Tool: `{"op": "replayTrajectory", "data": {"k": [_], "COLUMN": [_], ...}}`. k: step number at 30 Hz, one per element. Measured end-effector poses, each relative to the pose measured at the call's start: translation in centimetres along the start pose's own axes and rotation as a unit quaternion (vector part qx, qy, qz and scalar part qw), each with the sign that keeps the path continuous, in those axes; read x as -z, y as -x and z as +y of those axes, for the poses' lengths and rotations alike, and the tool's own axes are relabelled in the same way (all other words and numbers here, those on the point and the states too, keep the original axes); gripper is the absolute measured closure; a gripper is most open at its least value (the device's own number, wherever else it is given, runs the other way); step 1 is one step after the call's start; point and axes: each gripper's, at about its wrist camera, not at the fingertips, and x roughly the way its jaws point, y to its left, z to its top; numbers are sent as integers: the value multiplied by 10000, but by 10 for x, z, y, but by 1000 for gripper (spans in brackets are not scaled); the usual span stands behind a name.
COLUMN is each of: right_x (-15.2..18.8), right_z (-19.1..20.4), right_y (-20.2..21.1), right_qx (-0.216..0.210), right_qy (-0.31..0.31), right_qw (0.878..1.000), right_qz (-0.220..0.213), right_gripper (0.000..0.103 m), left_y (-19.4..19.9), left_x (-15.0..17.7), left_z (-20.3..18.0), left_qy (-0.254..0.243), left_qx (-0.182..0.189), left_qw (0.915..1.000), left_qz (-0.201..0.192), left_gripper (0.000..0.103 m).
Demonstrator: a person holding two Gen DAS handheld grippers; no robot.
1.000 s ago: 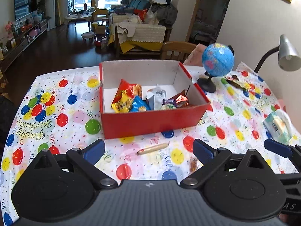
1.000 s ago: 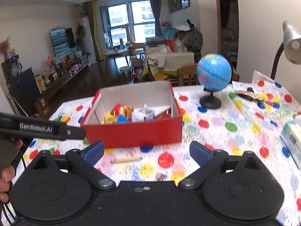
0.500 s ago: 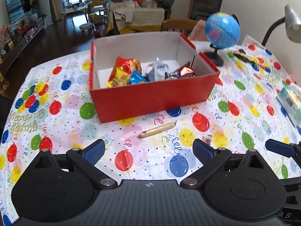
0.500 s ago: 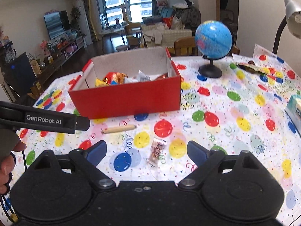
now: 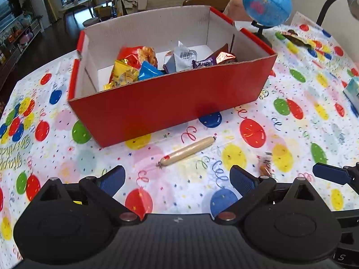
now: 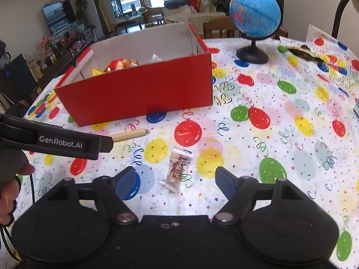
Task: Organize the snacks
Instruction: 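Withdraw both tools from the red box toward the remaining snacks, then grasp the sausage stick with left gripper while right gripper grasps clear candy packet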
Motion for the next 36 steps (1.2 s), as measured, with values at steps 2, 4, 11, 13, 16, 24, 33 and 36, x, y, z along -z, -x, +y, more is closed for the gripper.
{"op": "replayTrajectory", "data": {"k": [2,4,11,13,16,24,33,36], "right_x": [-1,-3,-6,-6,-6,-5,-4,-4], "right_z": [-2,-3,-1,0,2,4,2,1], "right_y": [-8,-16,-37,-40,-43,-52,-53,-54], "right_qx": [8,-8,-61,-43,-46,-51,-55,-43], "right_qy": [-18,-13,41,83,180,178,88,55], "right_qw": [10000,9999,9997,9997,9996,9994,9995,9995], "right_qz": [50,103,231,217,218,286,297,293], "right_gripper": [30,32,49,51,56,69,78,82], "left_y": [-8,-15,-35,-42,-51,-60,-57,-59], "left_x": [-3,-5,-13,-14,-15,-16,-14,-16], "left_z": [-1,-4,-16,-15,-12,-6,-14,-14], "left_qy": [-87,-193,-782,-875,-937,-1005,-1064,-955], "left_qx": [-66,-97,11,87,154,626,668,608], "left_qw": [9999,9998,9969,9961,9953,9923,9912,9927], "left_qz": [-16,-21,5,90,194,357,427,409], "left_gripper": [4,4,13,24,36,52,70,76]}}
